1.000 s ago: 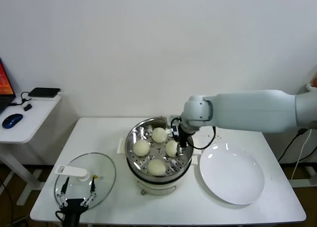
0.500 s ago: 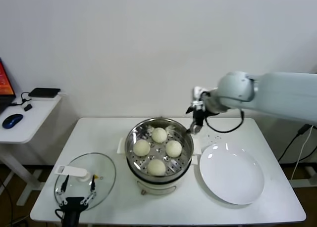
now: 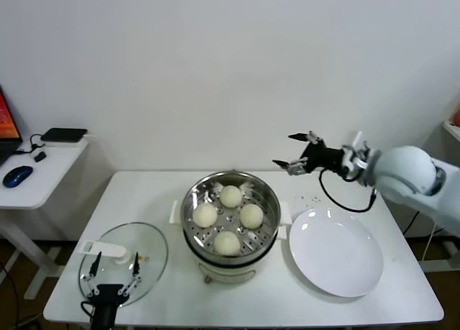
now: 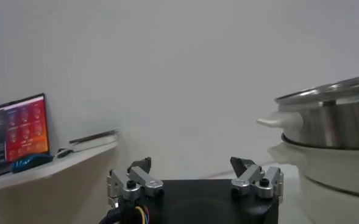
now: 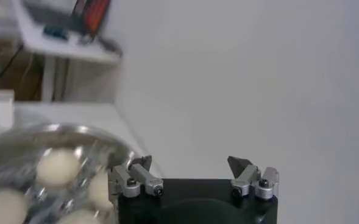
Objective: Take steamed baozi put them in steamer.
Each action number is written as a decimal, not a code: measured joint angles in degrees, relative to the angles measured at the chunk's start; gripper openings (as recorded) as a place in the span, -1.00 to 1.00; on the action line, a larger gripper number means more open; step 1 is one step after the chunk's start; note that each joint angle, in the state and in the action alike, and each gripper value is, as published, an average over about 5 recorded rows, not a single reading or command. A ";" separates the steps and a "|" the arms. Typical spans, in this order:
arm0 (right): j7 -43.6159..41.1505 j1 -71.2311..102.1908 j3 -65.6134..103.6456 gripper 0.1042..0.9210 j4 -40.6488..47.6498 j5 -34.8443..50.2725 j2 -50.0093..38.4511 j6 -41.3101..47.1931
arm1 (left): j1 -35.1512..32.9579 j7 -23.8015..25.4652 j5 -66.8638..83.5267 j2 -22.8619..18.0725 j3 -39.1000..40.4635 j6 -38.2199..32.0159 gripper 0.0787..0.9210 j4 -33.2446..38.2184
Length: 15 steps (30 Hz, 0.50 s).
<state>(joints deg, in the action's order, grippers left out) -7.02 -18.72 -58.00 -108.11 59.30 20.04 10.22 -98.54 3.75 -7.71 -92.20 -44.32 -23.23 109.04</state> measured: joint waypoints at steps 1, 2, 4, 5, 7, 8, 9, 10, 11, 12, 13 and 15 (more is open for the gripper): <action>0.65 3.84 3.86 0.76 -0.26 -0.46 -0.32 -1.45 | 0.04 -0.03 -0.10 0.00 0.03 -0.12 0.77 -0.20; 1.23 7.69 7.74 0.76 -0.50 -1.05 -0.36 -2.84 | 0.07 -0.06 -0.20 0.00 0.06 -0.25 0.77 -0.40; 2.17 15.30 15.36 0.76 -0.97 -2.58 0.46 -5.46 | 0.13 -0.12 -0.39 0.00 0.13 -0.52 0.77 -0.75; 2.53 19.16 19.23 0.76 -1.20 -3.51 1.29 -6.74 | 0.16 -0.16 -0.47 0.00 0.16 -0.67 0.77 -0.87; 3.01 26.68 26.78 0.76 -1.53 -5.62 3.58 -9.16 | 0.26 -0.22 -0.55 0.00 0.16 -0.93 0.77 -1.02; 3.13 30.54 30.65 0.76 -1.62 -6.85 5.05 -10.40 | 0.32 -0.26 -0.55 0.00 0.16 -1.06 0.77 -1.08; 3.18 34.29 34.42 0.76 -1.68 -8.09 6.61 -11.63 | 0.39 -0.30 -0.55 0.00 0.15 -1.16 0.77 -1.13; 3.15 38.05 38.17 0.76 -1.71 -9.32 8.27 -12.85 | 0.47 -0.34 -0.54 0.00 0.14 -1.23 0.77 -1.19; 3.04 41.89 42.02 0.76 -1.71 -10.56 10.06 -14.13 | 0.53 -0.37 -0.55 0.00 0.14 -1.28 0.77 -1.23; 2.87 45.73 45.82 0.76 -1.67 -11.74 11.88 -15.45 | 0.57 -0.39 -0.55 0.00 0.15 -1.32 0.77 -1.26; 2.63 49.49 49.43 0.76 -1.59 -12.79 13.67 -16.78 | 0.57 -0.41 -0.56 0.00 0.19 -1.35 0.77 -1.27; 1.96 57.19 56.23 0.76 -1.29 -14.64 17.26 -19.65 | 0.50 -0.43 -0.58 0.00 0.27 -1.42 0.77 -1.27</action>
<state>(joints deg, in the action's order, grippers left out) -5.06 38.47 -1.77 -109.40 44.66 37.31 -9.43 -98.04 3.32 -8.29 -92.20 -44.04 -24.65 107.77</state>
